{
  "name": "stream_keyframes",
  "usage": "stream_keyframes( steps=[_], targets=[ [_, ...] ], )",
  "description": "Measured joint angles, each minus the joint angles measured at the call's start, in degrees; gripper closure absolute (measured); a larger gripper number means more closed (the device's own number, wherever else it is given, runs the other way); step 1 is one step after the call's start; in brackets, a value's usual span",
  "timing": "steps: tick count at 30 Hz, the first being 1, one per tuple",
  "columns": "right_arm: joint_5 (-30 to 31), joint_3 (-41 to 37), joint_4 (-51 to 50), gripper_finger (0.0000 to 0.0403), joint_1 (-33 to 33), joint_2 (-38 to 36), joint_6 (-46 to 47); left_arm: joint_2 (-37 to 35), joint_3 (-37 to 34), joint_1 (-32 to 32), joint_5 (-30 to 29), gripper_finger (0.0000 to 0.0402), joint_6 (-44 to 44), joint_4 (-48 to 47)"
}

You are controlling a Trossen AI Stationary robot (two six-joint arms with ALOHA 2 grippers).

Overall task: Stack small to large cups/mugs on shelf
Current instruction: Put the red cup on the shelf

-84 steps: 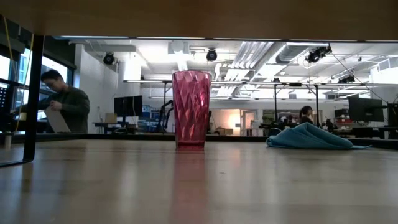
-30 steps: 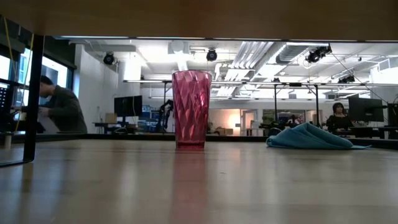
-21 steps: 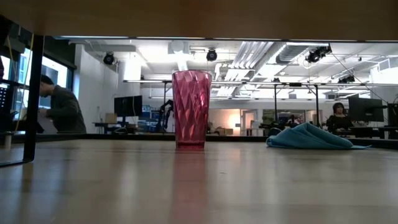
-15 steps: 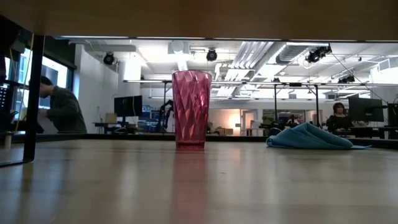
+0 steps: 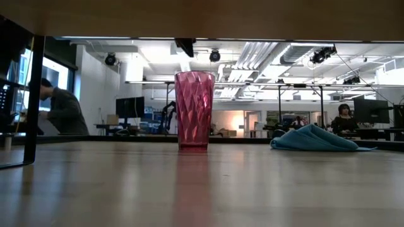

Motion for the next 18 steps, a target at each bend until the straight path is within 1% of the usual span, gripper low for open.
stream_keyframes(
  steps=[5,8,12,15,18],
  targets=[
    [0.0,-5.91,0.79,0.0325,0.0,-0.19,-3.06,2.56,0.0,-0.07,2.63,0.0286,1.35,-0.1],
    [0.0,-8.97,3.07,0.0325,0.0,-0.21,-4.9,3.55,-0.02,-0.19,4.75,0.0286,1.35,1.04],
    [-0.2,-11.81,7.25,0.0325,0.0,-0.17,-7.29,4.45,-0.15,-0.48,4.47,0.0286,1.35,1.1],
    [-0.45,-13.13,9.95,0.0325,0.0,-0.22,-8.95,4.25,-1.63,-0.54,4.41,0.0286,1.44,2.24],
    [-0.55,-13.82,10.73,0.0325,0.0,-0.19,-10.1,4.32,-3.44,-0.46,3.48,0.0286,1.44,1.35]
  ],
)
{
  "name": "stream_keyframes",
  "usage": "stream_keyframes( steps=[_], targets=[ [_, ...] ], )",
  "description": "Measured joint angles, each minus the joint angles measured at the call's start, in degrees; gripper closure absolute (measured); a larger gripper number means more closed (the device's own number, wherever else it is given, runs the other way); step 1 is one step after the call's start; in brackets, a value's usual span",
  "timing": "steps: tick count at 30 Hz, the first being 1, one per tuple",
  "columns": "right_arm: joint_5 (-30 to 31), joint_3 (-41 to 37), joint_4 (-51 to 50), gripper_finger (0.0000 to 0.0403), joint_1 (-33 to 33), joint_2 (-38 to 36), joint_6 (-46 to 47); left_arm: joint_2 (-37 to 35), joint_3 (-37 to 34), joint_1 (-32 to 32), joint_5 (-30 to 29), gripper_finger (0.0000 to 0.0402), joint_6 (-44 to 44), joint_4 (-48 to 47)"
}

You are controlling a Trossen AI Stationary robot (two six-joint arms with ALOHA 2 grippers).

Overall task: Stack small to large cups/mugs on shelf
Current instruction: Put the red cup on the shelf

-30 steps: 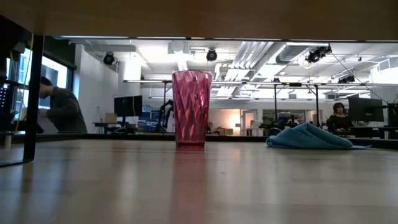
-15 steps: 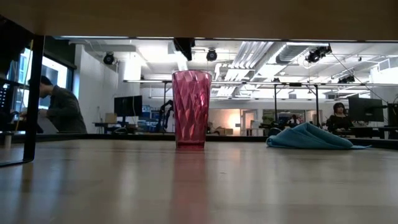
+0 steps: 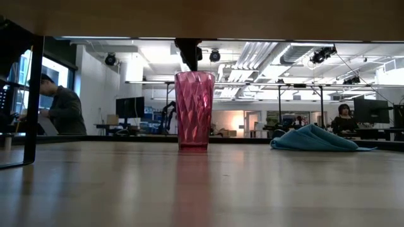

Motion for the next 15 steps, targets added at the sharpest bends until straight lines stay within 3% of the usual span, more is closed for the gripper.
stream_keyframes(
  steps=[15],
  targets=[
    [-0.07,-0.01,0.83,0.0325,0.0,-0.81,-1.51,-0.02,-4.81,-1.23,-0.57,0.0286,-1.63,3.74]
  ],
)
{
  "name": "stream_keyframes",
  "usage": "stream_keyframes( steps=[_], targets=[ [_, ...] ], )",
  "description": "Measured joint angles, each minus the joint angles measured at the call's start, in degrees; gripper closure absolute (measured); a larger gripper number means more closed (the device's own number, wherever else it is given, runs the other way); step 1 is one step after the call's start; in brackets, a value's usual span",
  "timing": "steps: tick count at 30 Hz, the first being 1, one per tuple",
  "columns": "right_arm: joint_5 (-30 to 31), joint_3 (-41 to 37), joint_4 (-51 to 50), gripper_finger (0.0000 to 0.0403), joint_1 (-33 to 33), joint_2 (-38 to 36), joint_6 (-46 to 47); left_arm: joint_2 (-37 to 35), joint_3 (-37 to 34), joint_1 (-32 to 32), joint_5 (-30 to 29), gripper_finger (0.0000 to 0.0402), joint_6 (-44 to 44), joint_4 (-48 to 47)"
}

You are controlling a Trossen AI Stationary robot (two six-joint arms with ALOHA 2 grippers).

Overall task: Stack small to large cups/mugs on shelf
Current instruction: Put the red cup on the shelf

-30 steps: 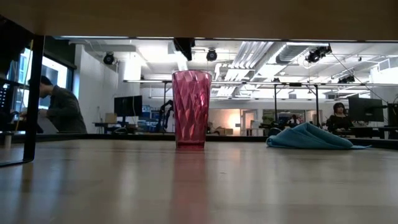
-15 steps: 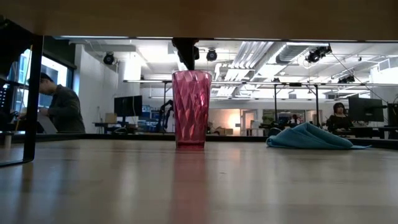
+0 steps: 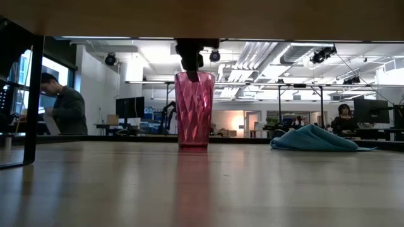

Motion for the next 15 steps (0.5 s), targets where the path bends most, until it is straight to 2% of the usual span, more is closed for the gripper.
stream_keyframes(
  steps=[15],
  targets=[
    [-0.04,0.0,0.0,0.0325,0.0,0.02,0.61,0.0,0.0,-0.79,-0.08,0.0287,-1.43,1.65]
  ],
)
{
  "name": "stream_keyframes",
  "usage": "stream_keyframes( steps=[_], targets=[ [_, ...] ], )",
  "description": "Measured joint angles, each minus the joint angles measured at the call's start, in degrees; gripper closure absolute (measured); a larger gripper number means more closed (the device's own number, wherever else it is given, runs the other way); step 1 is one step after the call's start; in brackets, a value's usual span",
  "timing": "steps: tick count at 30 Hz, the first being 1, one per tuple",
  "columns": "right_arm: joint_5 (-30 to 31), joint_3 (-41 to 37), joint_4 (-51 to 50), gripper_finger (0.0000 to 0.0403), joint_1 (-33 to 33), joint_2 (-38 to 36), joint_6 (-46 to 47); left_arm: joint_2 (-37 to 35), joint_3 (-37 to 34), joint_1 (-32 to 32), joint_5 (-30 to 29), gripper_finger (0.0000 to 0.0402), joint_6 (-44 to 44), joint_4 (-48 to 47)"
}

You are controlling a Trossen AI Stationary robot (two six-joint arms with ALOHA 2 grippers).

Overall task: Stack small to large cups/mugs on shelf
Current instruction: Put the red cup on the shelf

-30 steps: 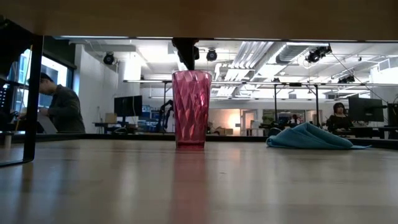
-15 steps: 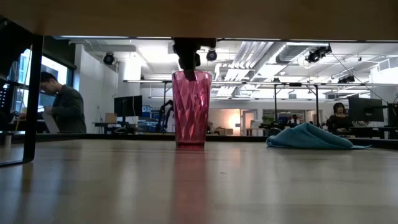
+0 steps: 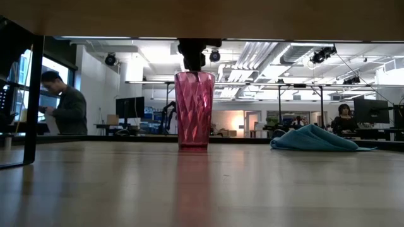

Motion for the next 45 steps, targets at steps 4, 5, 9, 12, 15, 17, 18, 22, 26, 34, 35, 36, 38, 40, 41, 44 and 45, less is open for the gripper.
stream_keyframes(
  steps=[4,5,9,12,15,17,18,22,26,34,35,36,38,40,41,44,45],
  targets=[
    [0.0,0.0,0.0,0.0325,0.0,0.0,0.02,0.0,0.0,-0.43,-0.06,0.0287,-0.39,-0.04],
    [0.0,0.0,0.0,0.0325,0.0,0.0,0.02,0.0,0.0,-0.43,-0.06,0.0287,-0.62,-0.02],
    [0.0,0.0,0.0,0.0325,0.0,0.02,0.57,0.0,0.0,-0.3,-0.49,0.0287,-1.43,-0.09],
    [0.0,0.0,0.0,0.0325,0.0,0.02,0.68,0.0,0.0,-0.32,-0.96,0.0287,-1.44,-0.13],
    [0.0,0.0,0.0,0.0325,0.0,0.02,0.68,0.01,0.0,-0.37,-0.94,0.0287,-1.6,-0.05],
    [0.0,0.0,0.0,0.0325,0.0,0.02,0.68,0.56,0.11,-0.63,-0.97,0.0287,-1.92,-0.01],
    [0.0,0.0,0.0,0.0325,0.0,0.02,0.68,0.83,0.08,-0.61,-1.16,0.0287,-2.22,-0.5],
    [0.0,0.0,0.0,0.0325,0.0,0.04,0.68,1.88,0.11,-1.09,-1.53,0.0286,-2.53,-0.44],
    [-0.02,0.0,-0.02,0.0325,0.0,0.04,0.68,1.89,0.04,-1.17,-1.54,0.0287,-2.84,0.68],
    [-0.02,0.0,-0.04,0.0325,0.0,0.04,0.68,1.9,0.04,-0.96,-1.57,0.0304,-2.77,0.44],
    [-0.02,0.0,-0.04,0.0325,0.0,0.04,0.68,1.9,0.04,-0.96,-1.57,0.0311,-2.52,0.5],
    [-0.02,0.0,-0.04,0.0325,0.0,0.04,0.68,1.9,0.04,-0.98,-1.52,0.0318,-2.39,0.65],
    [-0.02,0.0,-0.05,0.0325,0.0,0.04,0.66,1.9,0.04,-0.98,-1.42,0.0333,-2.44,1.46],
    [-0.02,0.0,-0.07,0.0325,0.0,0.04,0.67,1.9,0.04,-0.98,-1.49,0.035,-2.46,1.52],
    [-0.02,0.0,-0.07,0.0325,0.0,0.04,0.68,1.9,0.04,-0.98,-1.73,0.036,-2.46,1.34],
    [-0.02,0.0,-0.07,0.0325,0.0,0.04,0.68,1.9,0.04,-0.96,-2.9,0.0392,-2.22,0.33],
    [-0.02,0.0,-0.07,0.0325,0.0,0.04,0.68,1.9,0.04,-0.96,-2.94,0.0395,-1.95,0.34]
  ],
)
